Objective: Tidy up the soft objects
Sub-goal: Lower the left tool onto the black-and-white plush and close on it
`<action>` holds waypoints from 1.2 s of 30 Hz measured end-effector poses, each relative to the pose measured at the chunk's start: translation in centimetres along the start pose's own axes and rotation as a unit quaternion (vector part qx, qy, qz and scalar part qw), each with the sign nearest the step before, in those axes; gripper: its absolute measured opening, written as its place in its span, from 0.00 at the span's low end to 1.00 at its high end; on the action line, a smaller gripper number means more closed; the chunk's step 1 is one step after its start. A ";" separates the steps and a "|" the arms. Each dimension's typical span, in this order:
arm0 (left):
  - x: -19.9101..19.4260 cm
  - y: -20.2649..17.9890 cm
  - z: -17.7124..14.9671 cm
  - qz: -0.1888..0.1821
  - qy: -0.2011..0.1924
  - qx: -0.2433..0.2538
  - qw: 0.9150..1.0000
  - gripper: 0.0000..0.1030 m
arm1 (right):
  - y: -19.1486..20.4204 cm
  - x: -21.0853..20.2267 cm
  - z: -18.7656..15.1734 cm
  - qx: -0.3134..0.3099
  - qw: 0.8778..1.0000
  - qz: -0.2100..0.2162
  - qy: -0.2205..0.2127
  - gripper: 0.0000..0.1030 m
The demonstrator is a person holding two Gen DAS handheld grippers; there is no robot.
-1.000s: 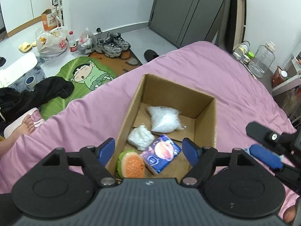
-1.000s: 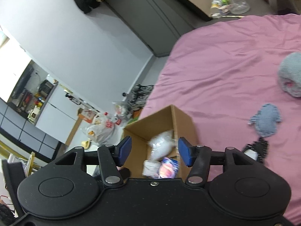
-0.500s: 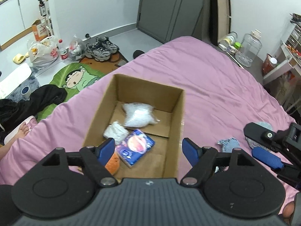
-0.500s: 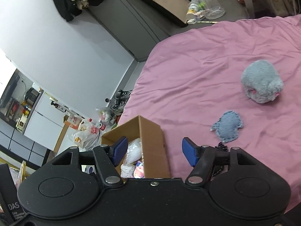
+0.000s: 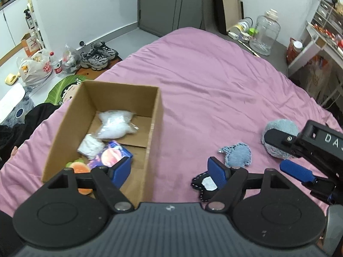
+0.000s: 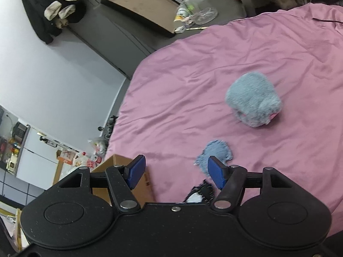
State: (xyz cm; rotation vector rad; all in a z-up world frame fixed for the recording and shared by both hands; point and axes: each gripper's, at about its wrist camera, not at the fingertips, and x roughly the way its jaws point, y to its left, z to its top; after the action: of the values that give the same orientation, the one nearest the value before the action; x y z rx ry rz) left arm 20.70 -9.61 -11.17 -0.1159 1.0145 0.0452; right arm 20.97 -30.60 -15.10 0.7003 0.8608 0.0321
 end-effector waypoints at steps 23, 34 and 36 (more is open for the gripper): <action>5.7 -7.2 -2.2 0.034 0.046 0.024 0.998 0.74 | -7.6 2.1 3.5 0.030 0.998 0.013 0.061 0.66; 8.8 -7.1 -3.3 0.018 0.082 -0.001 0.996 0.71 | -8.8 4.4 3.9 0.064 0.994 0.025 0.087 0.66; 9.3 -7.1 -3.5 0.016 0.087 -0.002 0.996 0.71 | -8.7 4.6 3.8 0.063 0.994 0.026 0.090 0.66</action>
State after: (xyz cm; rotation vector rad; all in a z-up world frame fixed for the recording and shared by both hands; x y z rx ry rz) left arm 23.29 -17.21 -20.34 -0.1085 1.1896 0.0677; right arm 24.60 -38.10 -21.53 0.8477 1.0233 0.0885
